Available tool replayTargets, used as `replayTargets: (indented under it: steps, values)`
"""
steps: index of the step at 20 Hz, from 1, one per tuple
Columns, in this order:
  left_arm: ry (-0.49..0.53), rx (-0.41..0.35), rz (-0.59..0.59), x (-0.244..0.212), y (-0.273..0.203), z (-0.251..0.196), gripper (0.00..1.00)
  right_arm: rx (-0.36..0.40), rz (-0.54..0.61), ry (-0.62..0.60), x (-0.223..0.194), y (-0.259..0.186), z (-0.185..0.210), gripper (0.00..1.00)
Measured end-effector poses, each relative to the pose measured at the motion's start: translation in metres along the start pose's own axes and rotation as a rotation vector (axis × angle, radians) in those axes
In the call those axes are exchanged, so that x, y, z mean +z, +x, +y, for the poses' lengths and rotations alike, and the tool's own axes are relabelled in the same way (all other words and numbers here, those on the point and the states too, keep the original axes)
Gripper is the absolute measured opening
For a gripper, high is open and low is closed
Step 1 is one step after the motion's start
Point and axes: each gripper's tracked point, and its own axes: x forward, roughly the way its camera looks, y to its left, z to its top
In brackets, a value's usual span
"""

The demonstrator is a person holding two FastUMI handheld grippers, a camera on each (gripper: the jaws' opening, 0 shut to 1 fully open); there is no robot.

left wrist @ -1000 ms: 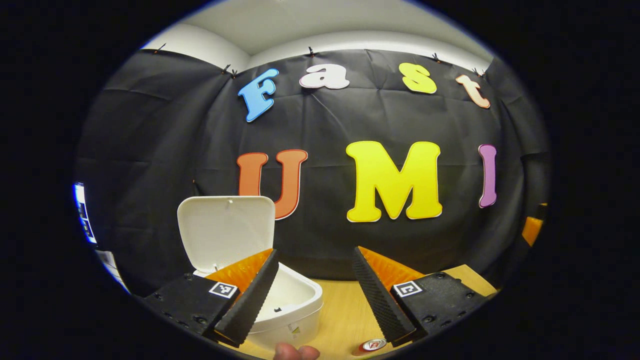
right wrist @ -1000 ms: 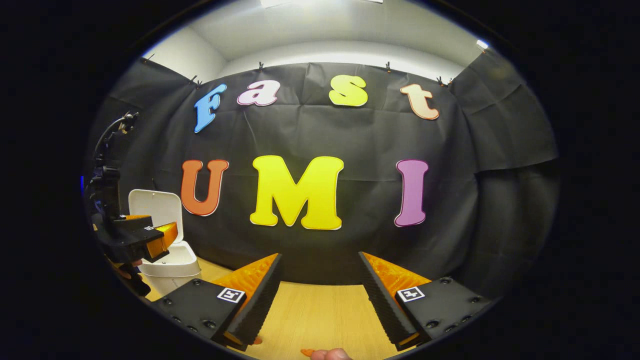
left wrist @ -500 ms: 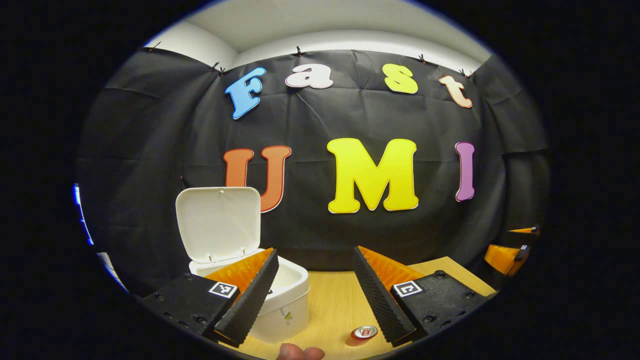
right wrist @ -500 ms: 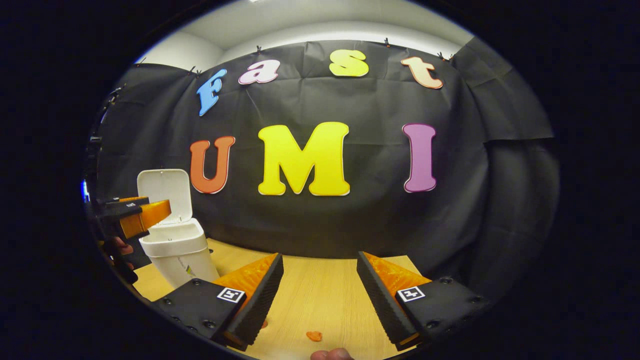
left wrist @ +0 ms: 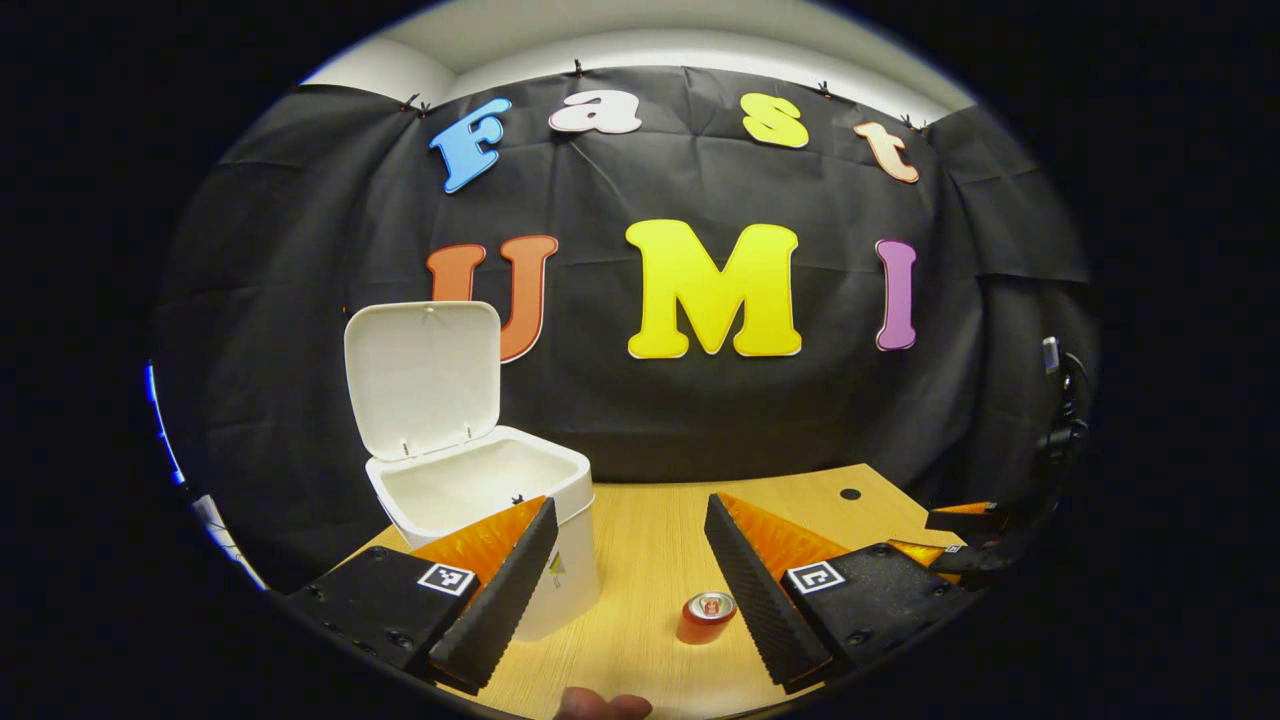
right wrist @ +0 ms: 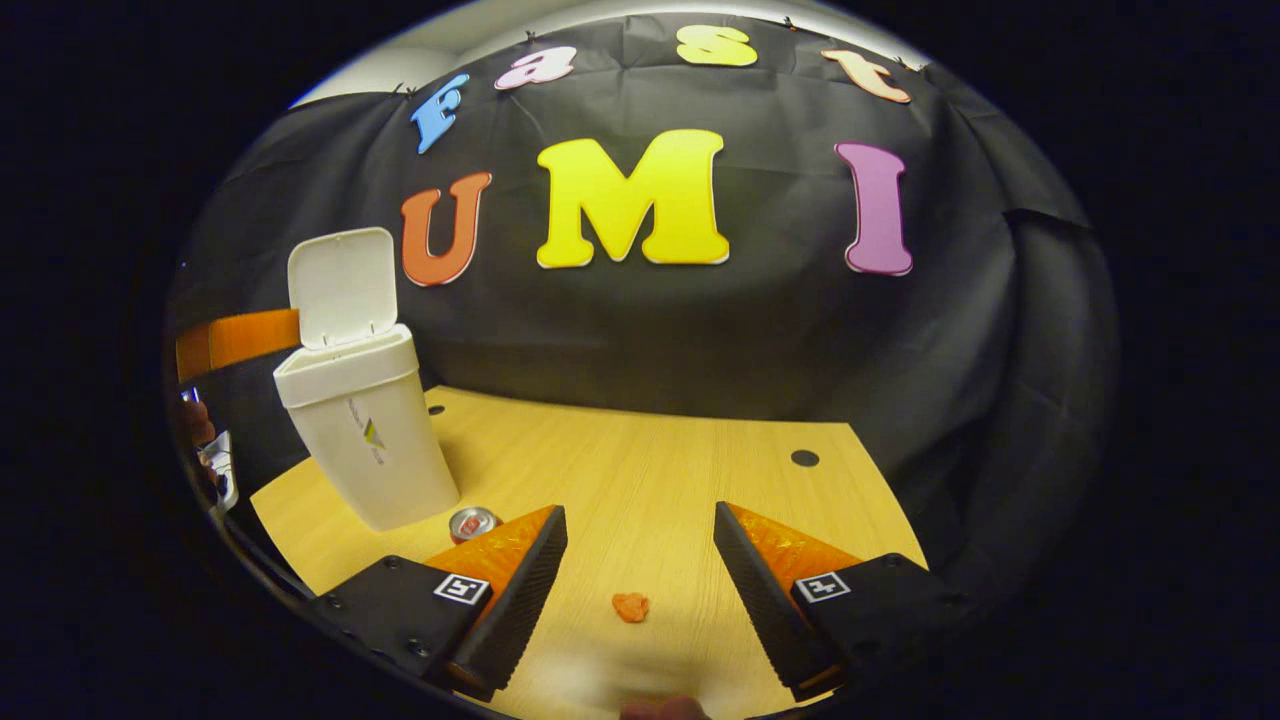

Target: Press the lid of the desktop garbage bin to open it, pick up the crumpled paper on the desktop and throw it into the bin, then pick up the pop can on the desktop and drop it into the bin, and finally close the garbage bin lid.

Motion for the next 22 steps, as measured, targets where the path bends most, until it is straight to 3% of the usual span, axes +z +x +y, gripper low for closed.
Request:
replayTargets:
  steps: [12,22]
  values:
    - [0.016,0.036,0.064,-0.012,-0.018,0.021,0.97,0.055,0.274,-0.053,-0.124,0.072,0.003,0.95]
    - [0.019,0.124,0.103,-0.022,-0.028,0.051,0.97,0.064,0.401,-0.096,-0.163,0.107,0.0,0.92]
